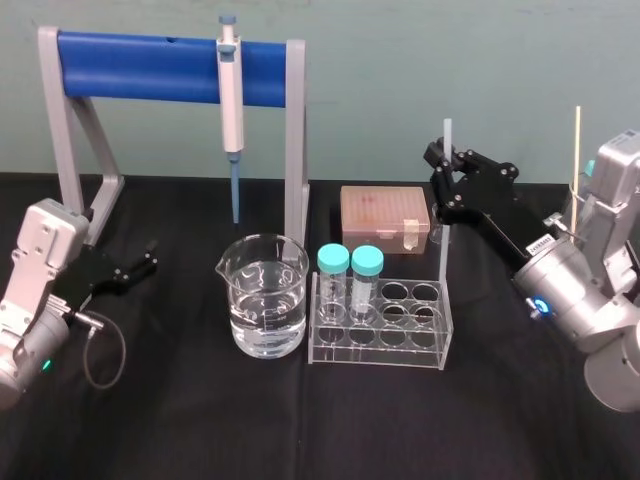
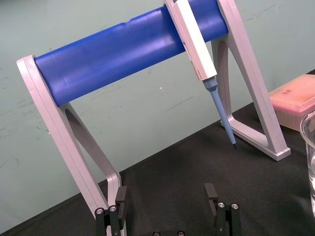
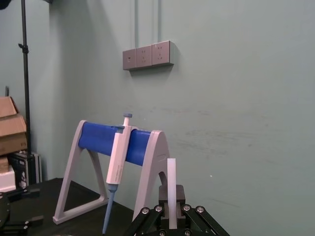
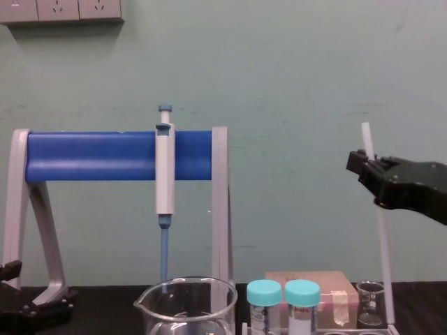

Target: Pick up the stirring rod with one hand, then place it down.

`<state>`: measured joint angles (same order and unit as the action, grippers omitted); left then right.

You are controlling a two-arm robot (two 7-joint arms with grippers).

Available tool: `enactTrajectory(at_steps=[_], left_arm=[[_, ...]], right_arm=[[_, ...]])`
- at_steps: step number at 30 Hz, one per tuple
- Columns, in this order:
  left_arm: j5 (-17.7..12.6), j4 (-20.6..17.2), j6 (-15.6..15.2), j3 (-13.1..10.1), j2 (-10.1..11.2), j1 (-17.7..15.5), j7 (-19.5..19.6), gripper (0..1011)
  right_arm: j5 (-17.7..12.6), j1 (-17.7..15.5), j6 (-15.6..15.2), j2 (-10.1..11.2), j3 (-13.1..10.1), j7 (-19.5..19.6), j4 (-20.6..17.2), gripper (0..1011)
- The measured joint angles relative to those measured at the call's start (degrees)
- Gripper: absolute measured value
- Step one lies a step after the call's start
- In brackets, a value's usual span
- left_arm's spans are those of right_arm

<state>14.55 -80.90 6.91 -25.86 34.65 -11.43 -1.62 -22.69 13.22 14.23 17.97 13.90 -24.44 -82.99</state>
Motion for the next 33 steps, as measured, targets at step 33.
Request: enactTrajectory(at_steps=[33], left_arm=[[0.0,0.0,0.0,0.0,0.0,0.0,0.0,1000]], right_arm=[[0.51,4.3,-0.97,-3.93,2.37,-1.12,9.78,72]])
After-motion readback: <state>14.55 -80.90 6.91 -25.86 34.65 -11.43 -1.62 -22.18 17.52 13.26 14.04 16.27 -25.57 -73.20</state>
